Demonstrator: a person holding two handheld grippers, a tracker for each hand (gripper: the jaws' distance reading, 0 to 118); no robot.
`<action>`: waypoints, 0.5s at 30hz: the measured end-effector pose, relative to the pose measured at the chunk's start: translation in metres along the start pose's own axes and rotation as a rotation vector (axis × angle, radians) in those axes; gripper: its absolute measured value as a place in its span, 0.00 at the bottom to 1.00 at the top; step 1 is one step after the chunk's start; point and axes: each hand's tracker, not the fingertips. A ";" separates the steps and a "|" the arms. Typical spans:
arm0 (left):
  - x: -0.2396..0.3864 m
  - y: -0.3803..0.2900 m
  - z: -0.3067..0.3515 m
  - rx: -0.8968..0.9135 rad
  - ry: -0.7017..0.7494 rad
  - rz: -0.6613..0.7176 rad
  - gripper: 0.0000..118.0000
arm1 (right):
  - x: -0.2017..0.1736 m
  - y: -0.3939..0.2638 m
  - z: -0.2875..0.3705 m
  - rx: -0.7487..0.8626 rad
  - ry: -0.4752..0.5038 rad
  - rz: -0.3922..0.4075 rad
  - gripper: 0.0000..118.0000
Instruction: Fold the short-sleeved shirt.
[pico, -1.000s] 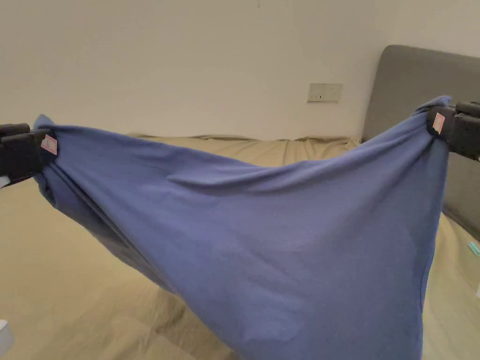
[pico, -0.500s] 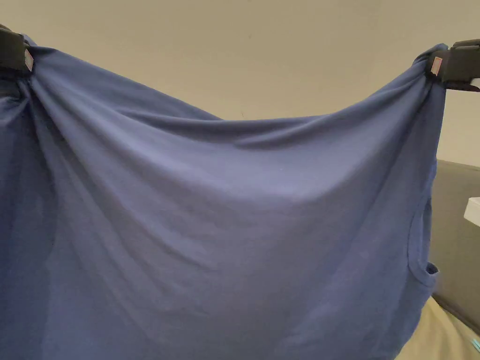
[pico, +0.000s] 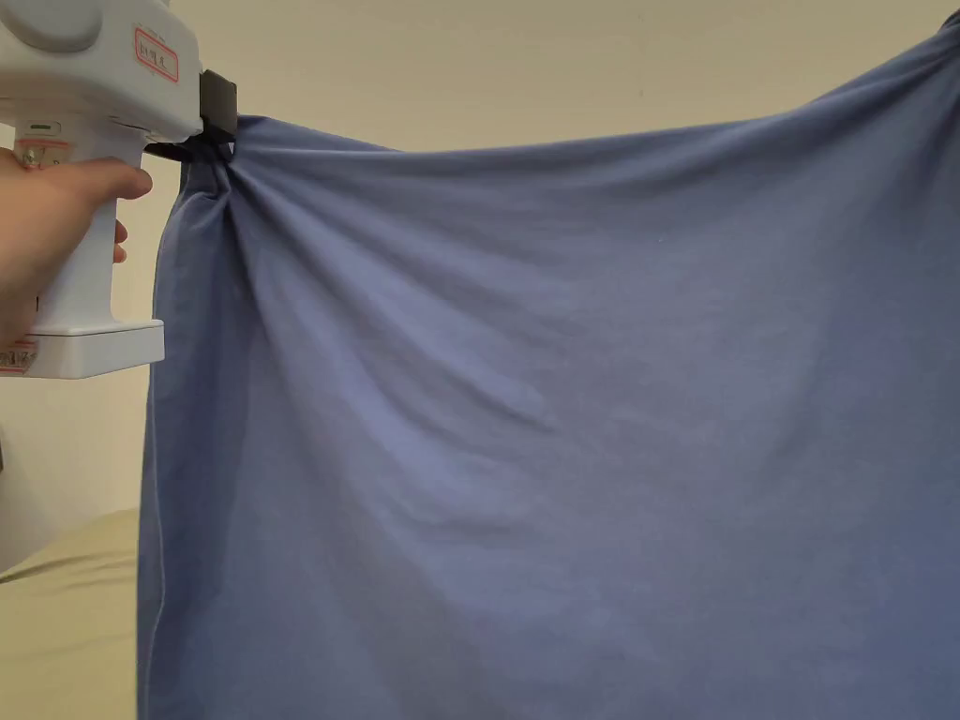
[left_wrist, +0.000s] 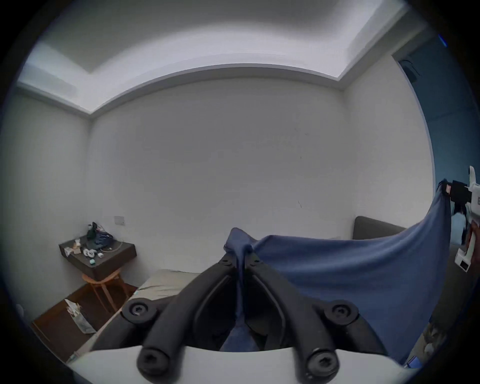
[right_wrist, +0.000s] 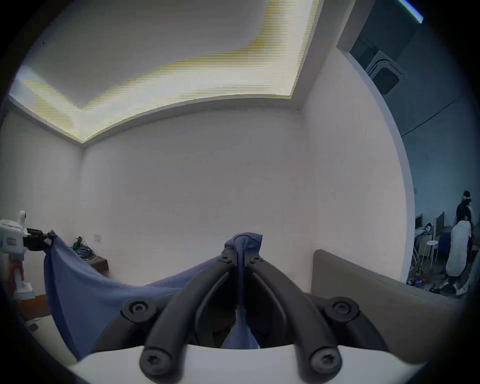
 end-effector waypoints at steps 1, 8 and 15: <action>-0.001 -0.005 -0.009 0.006 -0.001 -0.002 0.01 | -0.002 -0.003 -0.007 0.000 -0.011 0.020 0.05; 0.003 -0.086 -0.062 -0.056 -0.014 -0.022 0.01 | -0.003 -0.080 -0.051 -0.056 -0.023 0.080 0.05; 0.013 -0.224 -0.123 -0.230 -0.031 -0.006 0.01 | 0.007 -0.242 -0.079 -0.255 -0.010 0.068 0.05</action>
